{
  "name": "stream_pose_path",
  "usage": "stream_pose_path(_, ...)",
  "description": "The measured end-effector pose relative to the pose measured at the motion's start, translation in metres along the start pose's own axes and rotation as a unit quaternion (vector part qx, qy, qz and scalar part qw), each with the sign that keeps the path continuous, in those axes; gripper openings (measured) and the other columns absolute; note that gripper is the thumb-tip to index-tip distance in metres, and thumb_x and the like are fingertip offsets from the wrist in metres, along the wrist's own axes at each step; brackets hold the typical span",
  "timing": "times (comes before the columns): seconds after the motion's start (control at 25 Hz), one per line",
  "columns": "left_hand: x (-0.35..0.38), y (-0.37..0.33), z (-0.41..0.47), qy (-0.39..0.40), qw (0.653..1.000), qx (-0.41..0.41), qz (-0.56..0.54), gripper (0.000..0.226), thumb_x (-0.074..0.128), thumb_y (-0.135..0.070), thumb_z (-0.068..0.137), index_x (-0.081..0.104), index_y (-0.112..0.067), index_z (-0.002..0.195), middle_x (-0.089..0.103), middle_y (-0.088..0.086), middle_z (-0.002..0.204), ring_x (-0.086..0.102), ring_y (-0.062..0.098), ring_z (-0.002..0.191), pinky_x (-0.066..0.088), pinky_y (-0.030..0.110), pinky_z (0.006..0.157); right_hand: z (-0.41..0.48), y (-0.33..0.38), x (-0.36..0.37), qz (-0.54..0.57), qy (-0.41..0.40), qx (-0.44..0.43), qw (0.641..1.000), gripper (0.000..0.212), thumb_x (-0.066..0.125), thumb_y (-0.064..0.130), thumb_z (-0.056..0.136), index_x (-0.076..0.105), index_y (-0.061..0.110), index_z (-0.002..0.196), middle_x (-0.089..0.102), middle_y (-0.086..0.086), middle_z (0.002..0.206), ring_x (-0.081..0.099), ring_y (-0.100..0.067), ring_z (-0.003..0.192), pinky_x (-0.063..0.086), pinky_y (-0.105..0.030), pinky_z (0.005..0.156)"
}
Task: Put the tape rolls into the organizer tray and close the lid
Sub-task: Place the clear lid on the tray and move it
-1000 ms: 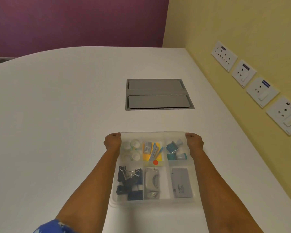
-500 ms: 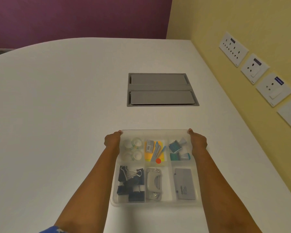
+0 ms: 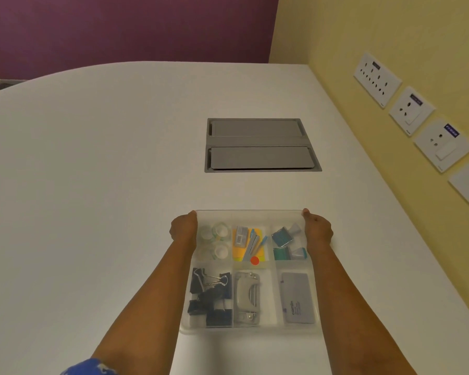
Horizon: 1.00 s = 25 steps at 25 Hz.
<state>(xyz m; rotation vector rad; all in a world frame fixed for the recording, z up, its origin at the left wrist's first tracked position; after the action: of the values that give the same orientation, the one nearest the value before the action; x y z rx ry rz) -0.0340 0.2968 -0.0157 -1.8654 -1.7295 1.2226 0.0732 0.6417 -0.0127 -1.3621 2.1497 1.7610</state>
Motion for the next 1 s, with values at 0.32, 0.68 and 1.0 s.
stream_pose_path(0.32,-0.008,0.006,-0.02,0.013,0.984,0.163,0.073,0.043,0.042,-0.035,0.099,0.047,-0.008,0.132,0.052,0.016,0.138,0.051,0.035,0.123,0.043,0.045,0.103,-0.02,0.008,-0.012,-0.033,0.043,-0.083,0.995,0.048,0.051,0.036,0.096,0.044,0.009,0.136,0.049,-0.015,0.142,0.049,-0.033,0.127,0.043,-0.041,0.104)
stream_pose_path(0.68,-0.005,0.038,-0.077,-0.009,0.872,0.367,0.325,0.055,0.034,-0.041,0.099,0.02,-0.02,0.149,0.019,0.008,0.159,0.025,0.03,0.143,0.029,0.047,0.114,-0.083,-0.021,-0.014,-0.34,0.022,-0.274,0.9,0.056,0.033,0.039,0.101,0.018,0.019,0.152,0.017,-0.006,0.161,0.022,-0.026,0.147,0.025,-0.043,0.117)
stream_pose_path(1.0,-0.008,0.064,-0.11,-0.019,0.821,0.402,0.405,0.05,0.025,-0.042,0.101,0.024,-0.027,0.148,0.016,0.0,0.16,0.012,0.023,0.148,0.024,0.044,0.116,-0.113,-0.04,-0.017,-0.39,0.001,-0.308,0.867,0.05,0.025,0.041,0.102,0.023,0.027,0.15,0.018,-0.002,0.161,0.017,-0.026,0.149,0.019,-0.043,0.12)
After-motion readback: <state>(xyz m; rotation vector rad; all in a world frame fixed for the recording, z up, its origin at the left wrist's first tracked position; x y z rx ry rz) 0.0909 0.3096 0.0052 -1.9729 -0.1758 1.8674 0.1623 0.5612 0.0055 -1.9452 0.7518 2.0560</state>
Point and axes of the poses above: each hand's wrist, its own z-axis towards the middle knuckle, its own x-axis out of the palm, y = z × x, the point moved 7 cm from there along z, towards the middle knuckle
